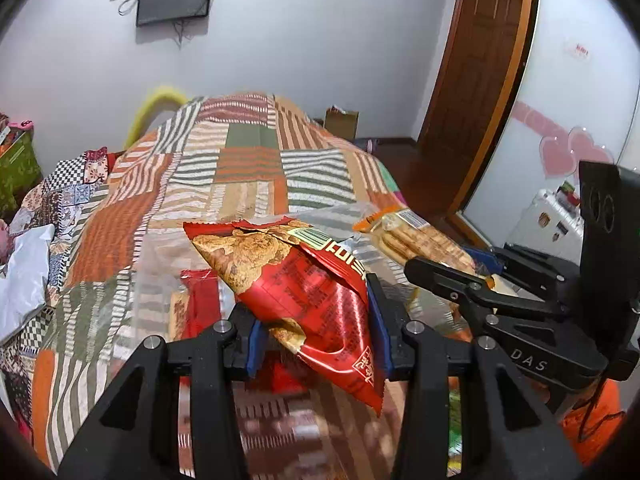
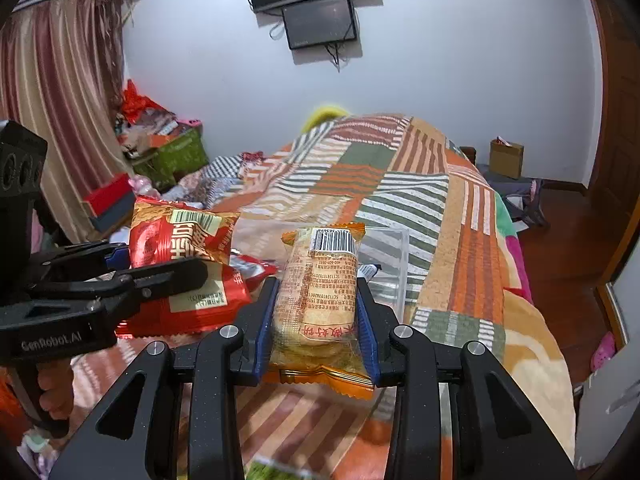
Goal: Organize snacks
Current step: 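Lower the red bag and cracker roll into the clear box, opening both tools, then grasp the orange puff bag with the left tool while the right tool grasps the green-edged snack bag, then carry both bags over the clear box and release them inside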
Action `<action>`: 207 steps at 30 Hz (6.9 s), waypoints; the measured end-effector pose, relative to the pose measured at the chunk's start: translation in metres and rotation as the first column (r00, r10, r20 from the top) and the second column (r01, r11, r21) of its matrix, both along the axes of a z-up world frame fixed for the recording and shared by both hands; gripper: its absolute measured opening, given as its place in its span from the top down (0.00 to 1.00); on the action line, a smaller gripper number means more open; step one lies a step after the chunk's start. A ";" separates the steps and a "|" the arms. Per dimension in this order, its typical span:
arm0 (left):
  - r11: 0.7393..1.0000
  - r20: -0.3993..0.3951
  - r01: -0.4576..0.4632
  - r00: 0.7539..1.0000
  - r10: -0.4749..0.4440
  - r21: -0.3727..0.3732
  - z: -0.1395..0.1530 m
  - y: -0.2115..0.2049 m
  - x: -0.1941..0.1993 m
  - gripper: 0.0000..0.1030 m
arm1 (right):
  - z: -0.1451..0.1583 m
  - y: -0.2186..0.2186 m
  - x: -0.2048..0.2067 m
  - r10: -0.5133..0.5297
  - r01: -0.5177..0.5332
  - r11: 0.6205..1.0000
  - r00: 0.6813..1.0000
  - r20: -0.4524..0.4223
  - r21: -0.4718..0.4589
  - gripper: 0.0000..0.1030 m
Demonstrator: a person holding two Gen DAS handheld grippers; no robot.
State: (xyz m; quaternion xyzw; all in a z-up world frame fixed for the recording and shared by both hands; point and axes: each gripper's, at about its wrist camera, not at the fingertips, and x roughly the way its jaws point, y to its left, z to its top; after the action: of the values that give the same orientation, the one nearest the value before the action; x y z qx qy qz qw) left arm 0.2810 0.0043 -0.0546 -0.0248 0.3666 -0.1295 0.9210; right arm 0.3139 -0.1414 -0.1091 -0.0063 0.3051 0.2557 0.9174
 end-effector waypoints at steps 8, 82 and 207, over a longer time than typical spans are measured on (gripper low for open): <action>0.999 -0.046 0.011 0.999 -0.010 0.032 -0.031 -0.005 0.034 0.59 | -0.022 0.008 0.029 -0.012 0.010 0.998 0.999 -0.032 -0.063 0.68; 0.990 -0.192 -0.144 0.971 0.143 0.009 -0.066 0.031 -0.120 0.18 | -0.061 0.010 -0.144 0.142 -0.155 0.977 0.985 -0.095 -0.147 0.47; 0.991 0.045 -0.134 0.990 0.134 0.001 0.020 0.048 -0.048 0.19 | 0.029 0.023 -0.032 -0.032 0.039 0.997 0.993 0.114 -0.060 0.31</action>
State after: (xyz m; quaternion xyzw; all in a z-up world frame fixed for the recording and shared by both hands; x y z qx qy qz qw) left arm 0.2335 0.0526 -0.0343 -0.0446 0.3435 -0.0671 0.9357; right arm 0.2822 -0.1188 -0.0801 -0.0438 0.2604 0.2288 0.9370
